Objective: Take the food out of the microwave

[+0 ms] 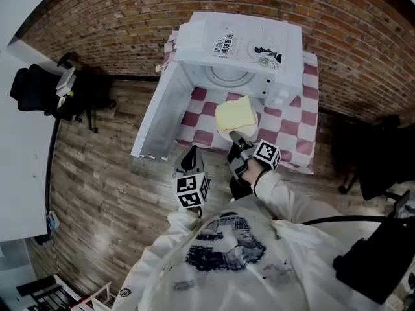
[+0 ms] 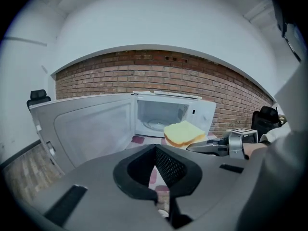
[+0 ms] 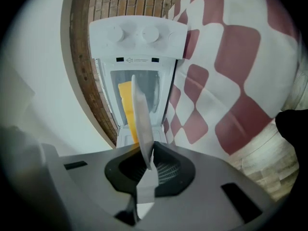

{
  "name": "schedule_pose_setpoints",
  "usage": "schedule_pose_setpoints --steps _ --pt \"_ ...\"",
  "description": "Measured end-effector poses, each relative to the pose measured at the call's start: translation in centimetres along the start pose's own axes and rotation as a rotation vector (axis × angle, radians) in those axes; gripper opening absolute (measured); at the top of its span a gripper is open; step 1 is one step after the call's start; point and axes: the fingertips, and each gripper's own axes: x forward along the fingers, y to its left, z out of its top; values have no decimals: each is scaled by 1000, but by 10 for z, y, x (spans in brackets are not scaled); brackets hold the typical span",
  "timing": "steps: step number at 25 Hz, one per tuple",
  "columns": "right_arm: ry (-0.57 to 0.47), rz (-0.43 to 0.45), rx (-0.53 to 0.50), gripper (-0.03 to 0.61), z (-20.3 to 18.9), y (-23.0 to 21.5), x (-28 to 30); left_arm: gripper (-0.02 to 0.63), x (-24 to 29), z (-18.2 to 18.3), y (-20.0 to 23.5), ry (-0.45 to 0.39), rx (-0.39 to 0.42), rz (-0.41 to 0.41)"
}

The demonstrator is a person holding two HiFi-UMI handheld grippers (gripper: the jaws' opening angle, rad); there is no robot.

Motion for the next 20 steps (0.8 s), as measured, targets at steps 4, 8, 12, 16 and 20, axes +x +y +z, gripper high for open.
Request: schedule_pose_setpoints --steps 4,8,12,16,20 --pt "1 3 3 29 -18 2 -31 8 -23 -11 -6 -9 -2 -4" --pt "11 27 11 29 -37 12 -59 9 -43 -18 -14 -27 11 -4" --pt "25 57 14 29 -53 23 -84 8 -64 -23 -25 -54 37 -9" --pt "39 61 -5 29 -67 35 -109 8 -86 -26 -33 -73 36 -15" --pt "55 77 -4 29 -82 46 -132 8 -104 -26 -40 -92 49 -19"
